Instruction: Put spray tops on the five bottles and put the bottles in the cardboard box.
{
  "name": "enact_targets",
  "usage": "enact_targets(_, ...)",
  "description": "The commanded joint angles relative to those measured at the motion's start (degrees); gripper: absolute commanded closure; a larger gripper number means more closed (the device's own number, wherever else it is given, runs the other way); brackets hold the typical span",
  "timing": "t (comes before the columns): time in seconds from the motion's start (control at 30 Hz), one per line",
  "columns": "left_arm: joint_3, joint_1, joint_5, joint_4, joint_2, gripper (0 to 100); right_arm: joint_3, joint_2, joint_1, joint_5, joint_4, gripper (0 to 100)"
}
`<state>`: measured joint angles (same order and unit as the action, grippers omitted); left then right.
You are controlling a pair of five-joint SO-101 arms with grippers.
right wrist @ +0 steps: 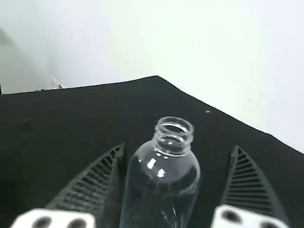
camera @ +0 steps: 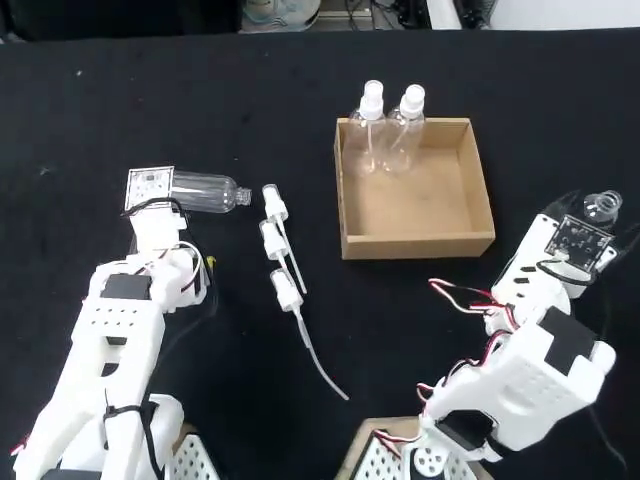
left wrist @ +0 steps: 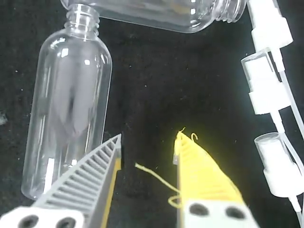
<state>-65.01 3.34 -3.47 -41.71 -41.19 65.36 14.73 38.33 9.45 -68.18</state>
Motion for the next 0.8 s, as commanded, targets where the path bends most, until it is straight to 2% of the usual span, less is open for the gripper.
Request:
enact_targets(0.0,0.48,-0.31,-0.35,0.88,-0.62,82,-1.98,-3.38,0.35,-0.44,3.43,71.3)
enact_targets(0.27,0.48,-0.31,-0.26,0.88,-0.62,82,-11.74,-3.38,0.88,-7.21,21.63,71.5)
enact_targets(0.77,0.48,-0.31,-0.26,0.88,-0.62,82,-9.01,-5.93,0.44,-6.77,17.76,71.5)
